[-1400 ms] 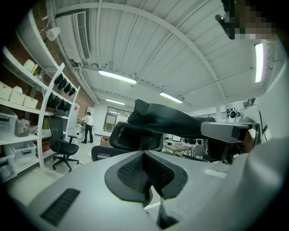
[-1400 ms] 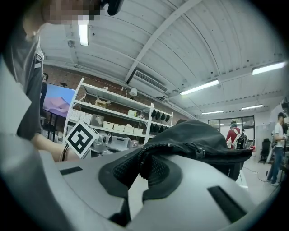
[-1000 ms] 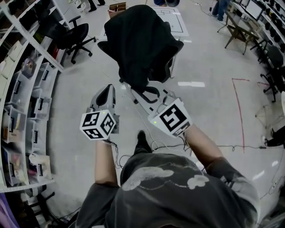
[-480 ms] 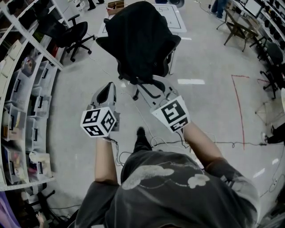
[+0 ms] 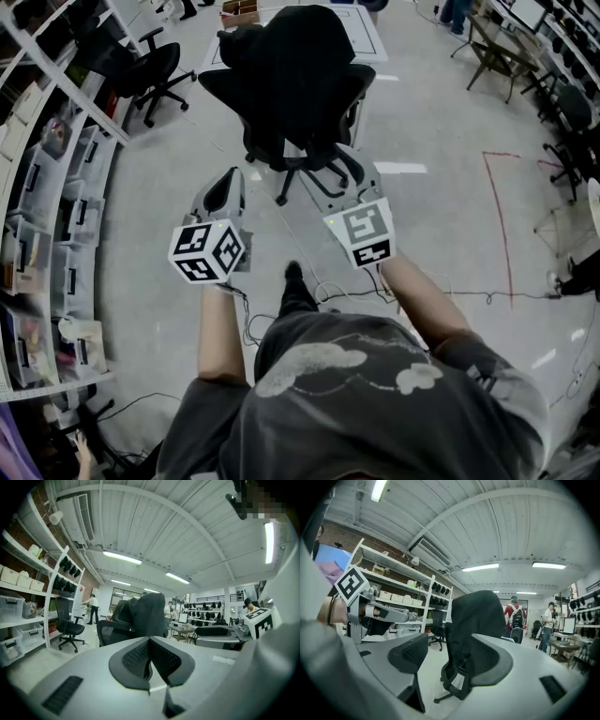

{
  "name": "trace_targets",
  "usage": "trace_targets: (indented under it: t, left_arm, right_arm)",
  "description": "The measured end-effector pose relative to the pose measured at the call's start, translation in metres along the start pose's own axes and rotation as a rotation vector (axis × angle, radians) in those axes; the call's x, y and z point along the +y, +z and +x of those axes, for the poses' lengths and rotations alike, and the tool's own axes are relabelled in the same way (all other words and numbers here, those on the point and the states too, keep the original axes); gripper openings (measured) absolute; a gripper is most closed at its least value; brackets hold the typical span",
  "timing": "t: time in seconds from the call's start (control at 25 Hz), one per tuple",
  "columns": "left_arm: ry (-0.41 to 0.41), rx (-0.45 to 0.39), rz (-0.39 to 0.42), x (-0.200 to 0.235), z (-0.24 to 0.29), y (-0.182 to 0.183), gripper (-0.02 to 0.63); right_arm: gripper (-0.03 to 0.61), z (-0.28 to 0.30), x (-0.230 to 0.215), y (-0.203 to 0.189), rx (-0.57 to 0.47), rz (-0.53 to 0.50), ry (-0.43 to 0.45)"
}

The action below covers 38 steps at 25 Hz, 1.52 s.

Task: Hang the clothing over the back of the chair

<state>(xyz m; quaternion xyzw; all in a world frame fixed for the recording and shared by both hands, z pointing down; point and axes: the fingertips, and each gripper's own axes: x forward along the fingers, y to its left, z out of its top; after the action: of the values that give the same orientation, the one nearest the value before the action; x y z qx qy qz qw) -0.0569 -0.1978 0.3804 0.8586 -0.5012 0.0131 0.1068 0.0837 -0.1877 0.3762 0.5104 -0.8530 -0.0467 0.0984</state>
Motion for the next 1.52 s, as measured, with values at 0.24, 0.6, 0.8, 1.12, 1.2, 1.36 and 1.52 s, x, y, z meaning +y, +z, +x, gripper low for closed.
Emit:
trace_targets:
  t: [0.24, 0.6, 0.8, 1.12, 1.2, 1.36, 1.52]
  left_arm:
    - [-0.009, 0.007, 0.0, -0.013, -0.009, -0.005, 0.001]
    - [-0.009, 0.024, 0.01, -0.04, -0.033, -0.018, 0.002]
    - [-0.007, 0.039, 0.009, -0.052, -0.051, -0.029, 0.002]
    - [-0.009, 0.061, -0.001, -0.062, -0.067, -0.046, 0.002]
    - [-0.01, 0.061, -0.006, -0.063, -0.068, -0.048, 0.002]
    - [-0.019, 0.071, -0.015, -0.068, -0.069, -0.054, 0.002]
    - [-0.023, 0.067, -0.021, -0.073, -0.074, -0.06, 0.0]
  right_arm:
    - [0.248, -0.021, -0.005, -0.007, 0.019, 0.023, 0.003]
    - [0.105, -0.064, -0.025, -0.029, 0.003, 0.141, -0.033]
    - [-0.002, -0.089, -0.03, -0.037, 0.0, 0.187, -0.071]
    - [-0.009, -0.114, -0.033, -0.048, -0.008, 0.24, -0.065]
    - [-0.009, -0.117, -0.032, -0.049, 0.0, 0.238, -0.057]
    - [-0.009, -0.12, -0.027, -0.056, 0.026, 0.227, -0.04]
    - [-0.009, -0.123, -0.019, -0.065, 0.047, 0.221, -0.016]
